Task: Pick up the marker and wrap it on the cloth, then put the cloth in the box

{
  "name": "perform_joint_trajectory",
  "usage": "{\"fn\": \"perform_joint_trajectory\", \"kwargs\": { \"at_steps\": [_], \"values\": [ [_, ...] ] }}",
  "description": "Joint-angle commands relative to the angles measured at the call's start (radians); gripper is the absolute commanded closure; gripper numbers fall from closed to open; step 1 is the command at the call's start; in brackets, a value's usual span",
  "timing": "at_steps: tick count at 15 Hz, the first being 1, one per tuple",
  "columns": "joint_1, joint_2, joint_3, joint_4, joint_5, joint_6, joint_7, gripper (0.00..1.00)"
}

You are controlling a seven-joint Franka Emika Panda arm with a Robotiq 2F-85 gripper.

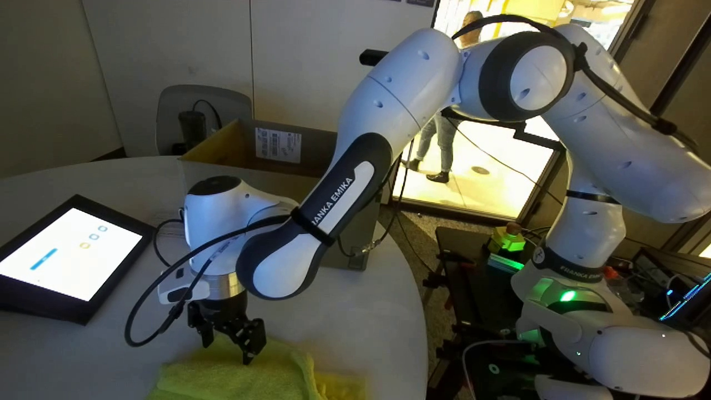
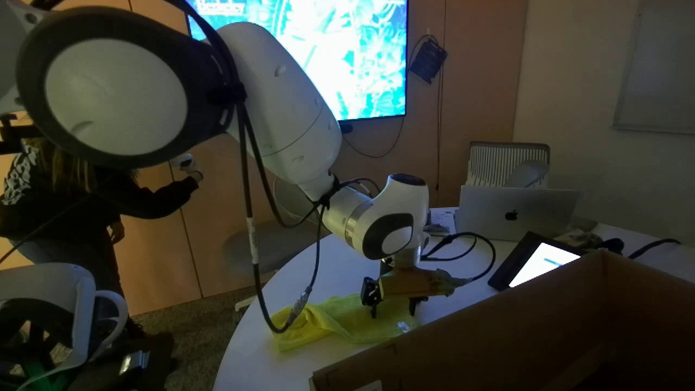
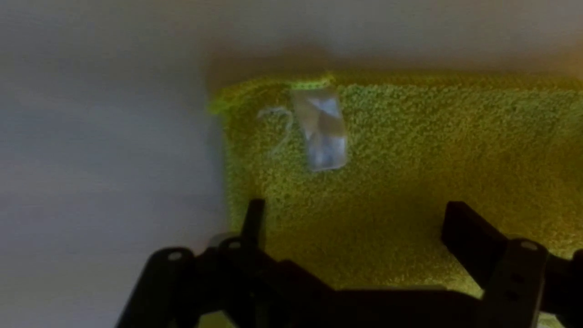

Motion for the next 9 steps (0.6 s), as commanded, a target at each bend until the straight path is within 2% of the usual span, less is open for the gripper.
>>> {"fn": "perform_joint_trajectory", "kwargs": {
  "at_steps": [1,2,3,4,7,9],
  "values": [
    [0.009,0.043,-0.014,0.048,-0.025,0.023,-0.005,0.20],
    [0.009,0.047,-0.016,0.051,-0.027,0.026,-0.004,0.29],
    [0.010,0.048,-0.019,0.051,-0.032,0.031,-0.004,0.30],
    [0.010,0.048,-0.020,0.054,-0.034,0.032,-0.004,0.37],
    [0.014,0.042,-0.032,0.057,-0.043,0.028,0.002,0.64],
    [0.026,0.035,-0.050,0.065,-0.052,-0.007,0.017,0.79]
  ]
}}
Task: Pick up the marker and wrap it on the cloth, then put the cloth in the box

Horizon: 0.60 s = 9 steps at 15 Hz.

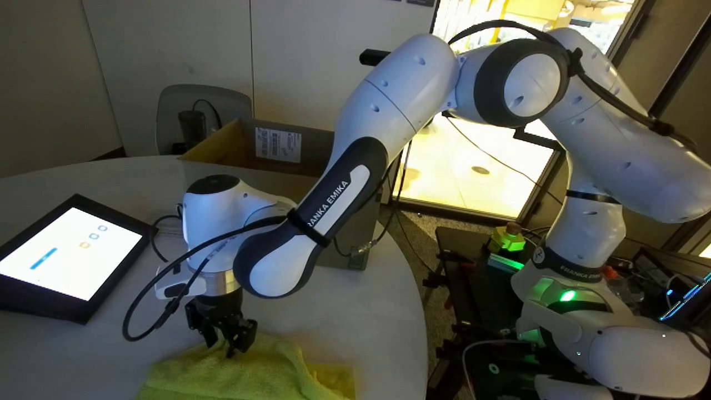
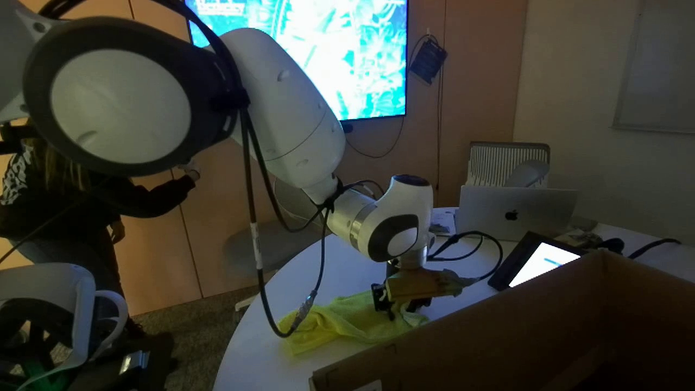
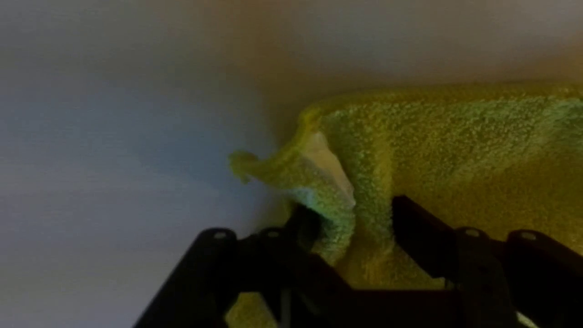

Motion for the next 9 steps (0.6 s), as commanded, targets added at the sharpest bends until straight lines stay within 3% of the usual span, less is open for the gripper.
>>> {"fn": "perform_joint_trajectory", "kwargs": {
  "at_steps": [1,3,9],
  "values": [
    [0.024,0.013,-0.037,0.034,-0.040,-0.034,0.015,0.88],
    [0.029,0.003,-0.049,0.047,-0.046,-0.105,0.023,0.97],
    [0.043,-0.015,-0.087,0.092,-0.052,-0.256,0.070,0.94]
  ]
}}
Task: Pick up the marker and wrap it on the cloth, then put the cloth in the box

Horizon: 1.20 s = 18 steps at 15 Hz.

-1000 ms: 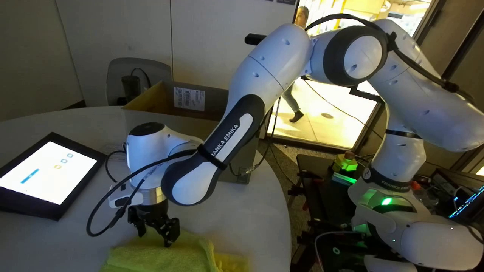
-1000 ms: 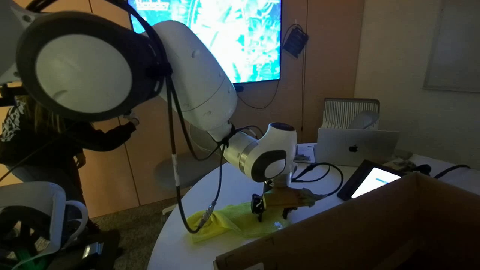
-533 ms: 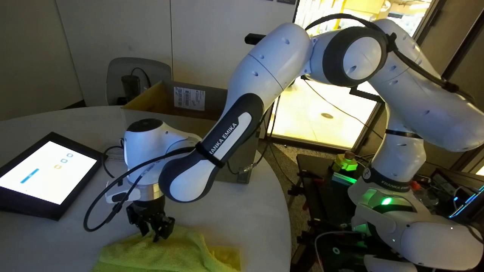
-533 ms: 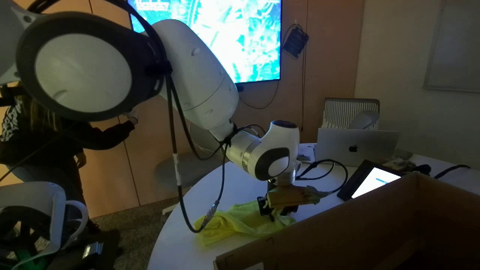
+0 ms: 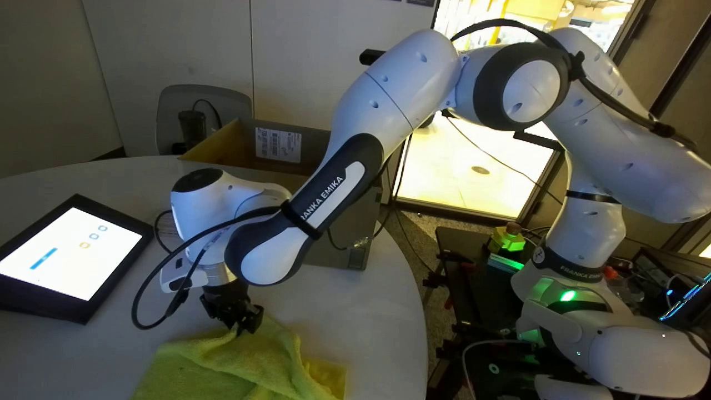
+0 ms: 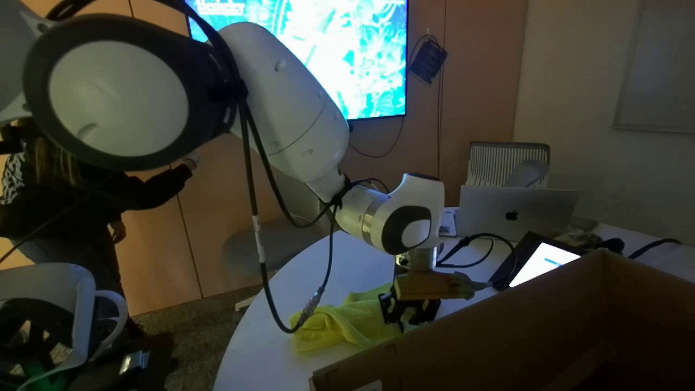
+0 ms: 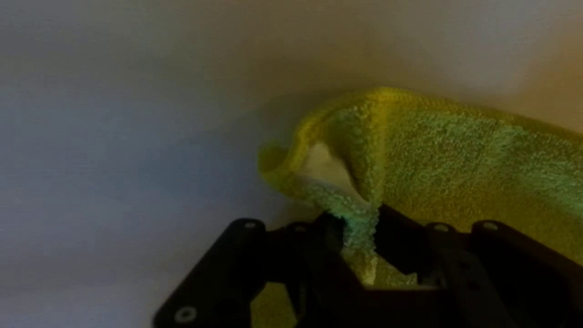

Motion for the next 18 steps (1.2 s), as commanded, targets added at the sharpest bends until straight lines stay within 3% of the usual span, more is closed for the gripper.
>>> {"fn": "perform_joint_trajectory", "kwargs": {
  "at_steps": [1,8,18],
  "values": [
    [0.010,-0.024,-0.018,0.028,-0.014,-0.077,0.053,0.94],
    [-0.011,-0.077,0.023,0.004,0.040,-0.109,0.132,0.95],
    [-0.081,-0.321,0.155,-0.337,0.255,-0.114,0.243,0.95]
  ]
}}
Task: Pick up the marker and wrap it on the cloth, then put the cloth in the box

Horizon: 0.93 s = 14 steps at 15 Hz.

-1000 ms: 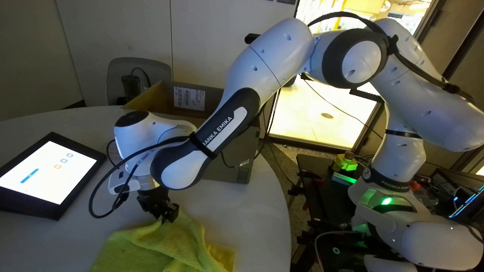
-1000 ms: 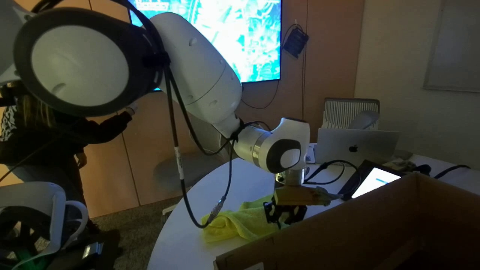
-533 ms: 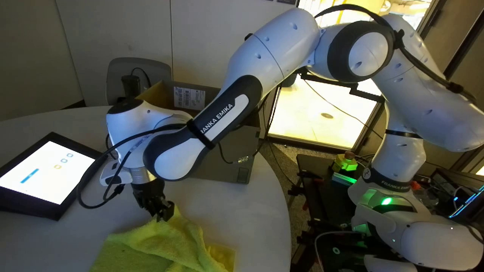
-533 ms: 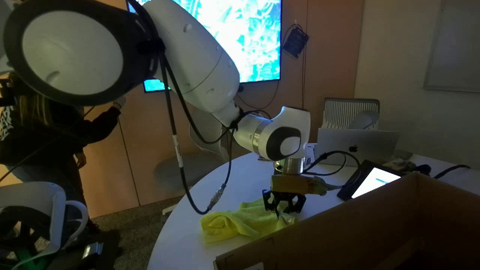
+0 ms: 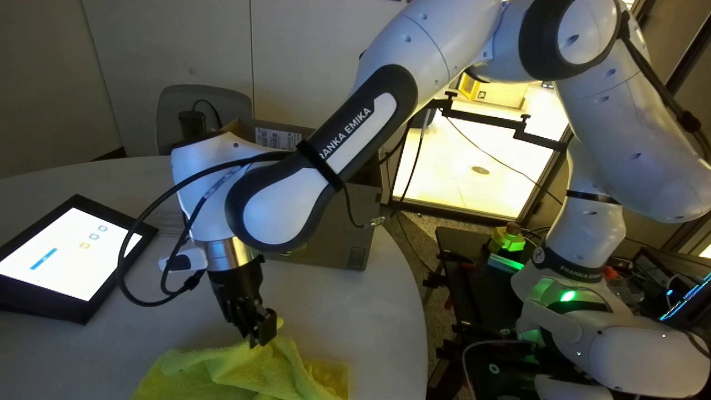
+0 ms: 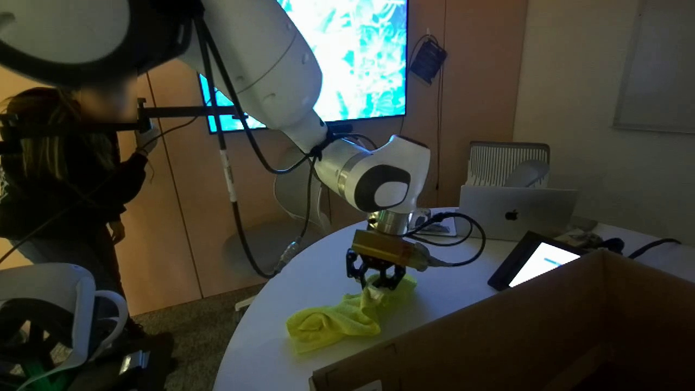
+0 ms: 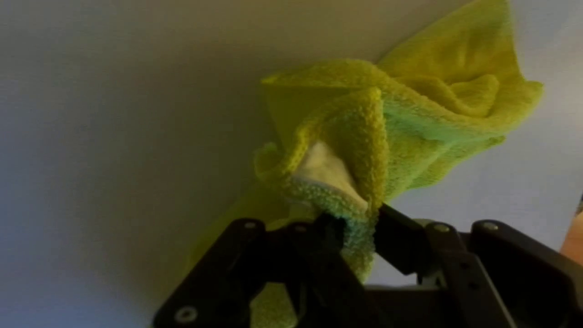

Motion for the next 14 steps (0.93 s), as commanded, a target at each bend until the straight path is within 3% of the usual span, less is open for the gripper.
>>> {"fn": "perform_joint_trajectory", "kwargs": {
  "at_steps": [1,5,8,14],
  "values": [
    [-0.038,-0.129,0.052,-0.179,0.099,-0.013,0.046,0.95],
    [-0.007,-0.169,0.058,-0.280,0.179,0.038,0.176,0.95],
    [0.036,-0.152,0.062,-0.314,0.217,0.091,0.343,0.95],
    [0.160,-0.041,0.034,-0.345,0.222,0.376,0.631,0.95]
  ]
}}
